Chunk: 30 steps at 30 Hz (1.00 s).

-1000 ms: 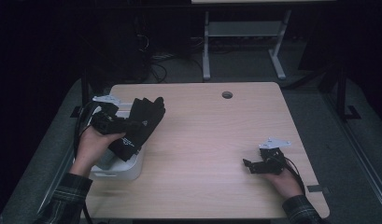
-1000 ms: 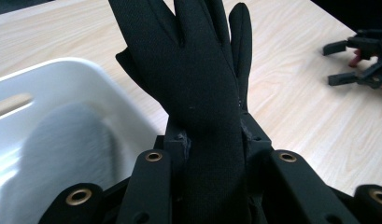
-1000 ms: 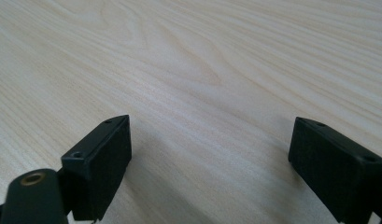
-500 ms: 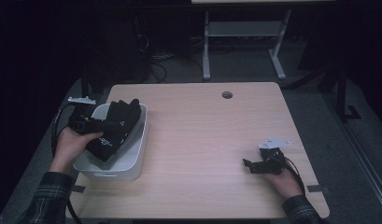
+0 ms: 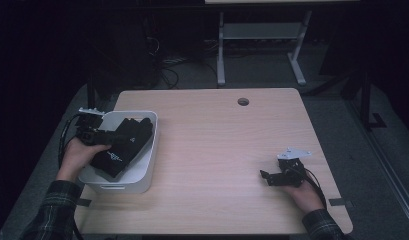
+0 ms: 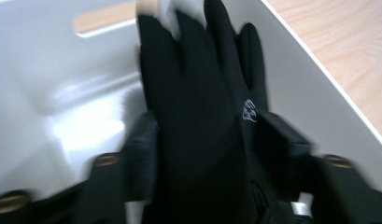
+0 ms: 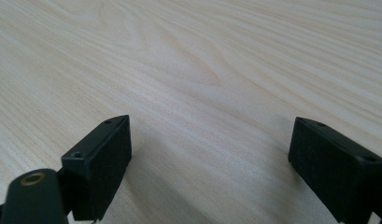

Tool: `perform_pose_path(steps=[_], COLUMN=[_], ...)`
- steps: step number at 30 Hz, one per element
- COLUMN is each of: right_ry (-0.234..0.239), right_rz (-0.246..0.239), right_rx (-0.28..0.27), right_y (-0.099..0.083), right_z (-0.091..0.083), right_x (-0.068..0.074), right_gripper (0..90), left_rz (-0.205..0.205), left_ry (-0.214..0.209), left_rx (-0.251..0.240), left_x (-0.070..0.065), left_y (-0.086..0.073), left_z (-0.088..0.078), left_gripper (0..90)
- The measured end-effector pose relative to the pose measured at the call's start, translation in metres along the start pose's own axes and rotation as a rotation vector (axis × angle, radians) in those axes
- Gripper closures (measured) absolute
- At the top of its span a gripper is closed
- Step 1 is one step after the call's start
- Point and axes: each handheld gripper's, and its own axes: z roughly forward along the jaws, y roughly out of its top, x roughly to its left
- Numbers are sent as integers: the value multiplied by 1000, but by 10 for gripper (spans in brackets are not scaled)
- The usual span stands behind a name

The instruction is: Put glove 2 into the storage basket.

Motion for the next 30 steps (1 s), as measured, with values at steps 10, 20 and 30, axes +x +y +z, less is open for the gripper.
perform_pose_path(steps=[10, 20, 30], right_ry=[0, 0, 0], right_rz=[0, 0, 1], right_rx=[0, 0, 0], right_y=[0, 0, 0], right_z=[0, 0, 0], right_x=[0, 0, 0], right_gripper=[131, 131, 131], left_rz=[51, 124, 213], left_ry=[72, -53, -169], left_rx=[-61, -139, -166], left_x=[-18, -85, -156], left_y=[14, 30, 33], left_z=[-10, 12, 43], left_gripper=[169, 158, 158])
